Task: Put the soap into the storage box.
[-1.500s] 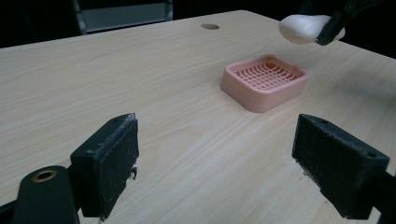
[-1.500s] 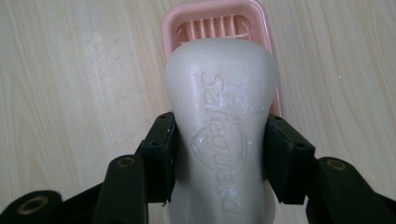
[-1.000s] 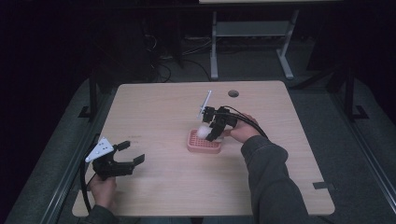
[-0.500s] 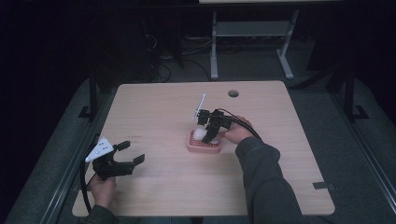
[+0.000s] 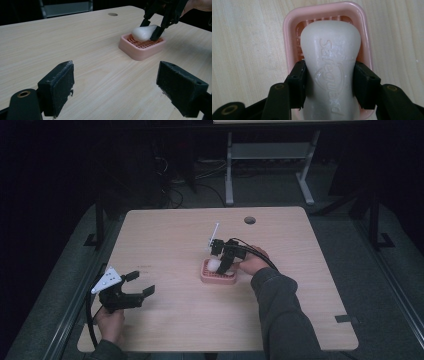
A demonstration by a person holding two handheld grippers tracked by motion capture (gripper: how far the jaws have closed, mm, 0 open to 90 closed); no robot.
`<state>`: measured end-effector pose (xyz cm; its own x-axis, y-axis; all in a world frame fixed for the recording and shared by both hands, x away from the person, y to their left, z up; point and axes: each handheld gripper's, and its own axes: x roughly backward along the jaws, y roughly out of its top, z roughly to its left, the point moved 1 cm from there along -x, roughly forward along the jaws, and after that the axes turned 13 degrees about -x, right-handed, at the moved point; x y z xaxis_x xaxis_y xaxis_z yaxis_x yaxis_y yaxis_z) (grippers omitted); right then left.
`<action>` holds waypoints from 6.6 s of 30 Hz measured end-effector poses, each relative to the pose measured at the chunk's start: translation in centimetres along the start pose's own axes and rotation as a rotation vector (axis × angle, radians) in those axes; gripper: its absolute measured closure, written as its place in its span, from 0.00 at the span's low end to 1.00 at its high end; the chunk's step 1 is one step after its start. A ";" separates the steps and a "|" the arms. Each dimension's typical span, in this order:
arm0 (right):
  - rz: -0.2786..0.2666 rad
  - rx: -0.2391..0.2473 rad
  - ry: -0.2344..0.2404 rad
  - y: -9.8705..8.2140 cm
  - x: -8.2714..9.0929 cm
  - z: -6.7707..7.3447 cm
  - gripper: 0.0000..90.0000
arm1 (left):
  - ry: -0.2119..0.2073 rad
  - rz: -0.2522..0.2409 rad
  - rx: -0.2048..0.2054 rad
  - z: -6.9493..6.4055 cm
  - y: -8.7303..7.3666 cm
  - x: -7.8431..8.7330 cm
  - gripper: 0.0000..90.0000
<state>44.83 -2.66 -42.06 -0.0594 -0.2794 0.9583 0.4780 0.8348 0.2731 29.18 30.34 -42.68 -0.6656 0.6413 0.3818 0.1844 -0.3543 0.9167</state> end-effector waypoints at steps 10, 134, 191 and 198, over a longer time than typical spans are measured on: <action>0.006 -0.003 0.007 0.1 -0.6 0.0 0.54 | 0.001 -0.001 0.001 0.0 0.0 0.0 0.16; -0.270 -0.161 -0.009 -9.0 5.8 0.5 0.38 | -0.006 0.021 -0.010 -0.3 0.0 -0.4 0.16; -0.346 -0.295 -0.018 -18.9 6.3 2.6 0.34 | -0.007 0.024 -0.015 -0.4 0.0 -0.5 0.16; -0.354 -0.315 -0.018 -20.3 6.1 2.9 0.33 | -0.009 0.029 -0.017 -0.4 0.0 -0.5 0.16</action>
<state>32.17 -19.95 -41.52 -0.2801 -0.5103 0.8131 0.6682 0.5045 0.5468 29.21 29.74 -42.92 -0.6538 0.6364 0.4093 0.1913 -0.3842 0.9032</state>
